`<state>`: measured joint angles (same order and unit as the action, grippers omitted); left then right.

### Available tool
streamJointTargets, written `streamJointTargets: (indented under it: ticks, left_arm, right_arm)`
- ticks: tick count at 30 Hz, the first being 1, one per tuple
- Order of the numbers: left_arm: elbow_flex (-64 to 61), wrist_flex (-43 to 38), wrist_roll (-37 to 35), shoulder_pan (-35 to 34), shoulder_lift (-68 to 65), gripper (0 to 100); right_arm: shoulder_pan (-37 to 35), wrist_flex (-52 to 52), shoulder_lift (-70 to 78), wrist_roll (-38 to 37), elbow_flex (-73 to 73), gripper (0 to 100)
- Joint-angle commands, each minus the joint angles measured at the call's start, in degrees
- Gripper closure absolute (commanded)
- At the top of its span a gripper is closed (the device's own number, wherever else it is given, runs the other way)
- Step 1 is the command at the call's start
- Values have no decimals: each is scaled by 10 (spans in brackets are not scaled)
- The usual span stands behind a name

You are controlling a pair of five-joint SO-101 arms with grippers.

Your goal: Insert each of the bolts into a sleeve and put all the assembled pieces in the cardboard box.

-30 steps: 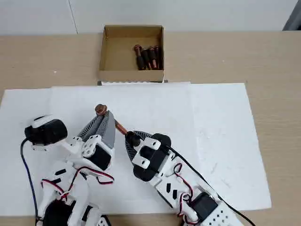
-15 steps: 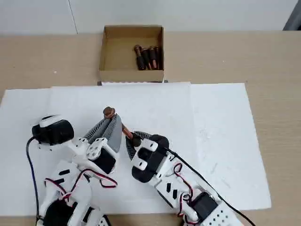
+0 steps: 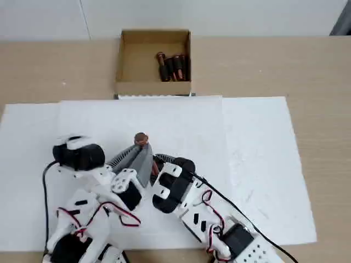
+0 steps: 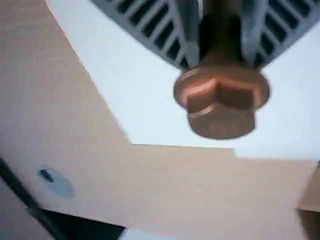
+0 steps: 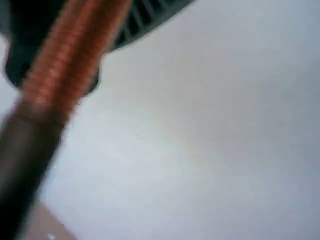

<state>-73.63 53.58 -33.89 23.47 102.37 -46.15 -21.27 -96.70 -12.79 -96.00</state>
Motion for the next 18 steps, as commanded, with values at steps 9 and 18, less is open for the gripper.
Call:
streamJointTargets:
  ticks: [9,18]
  left_arm:
    - [7,-88,5,-53,5,994]
    - [14,-92,1,-52,5,994]
  right_arm:
    - [-4,-2,-6,-4,-8,996]
    - [-6,2,-6,-4,-8,996]
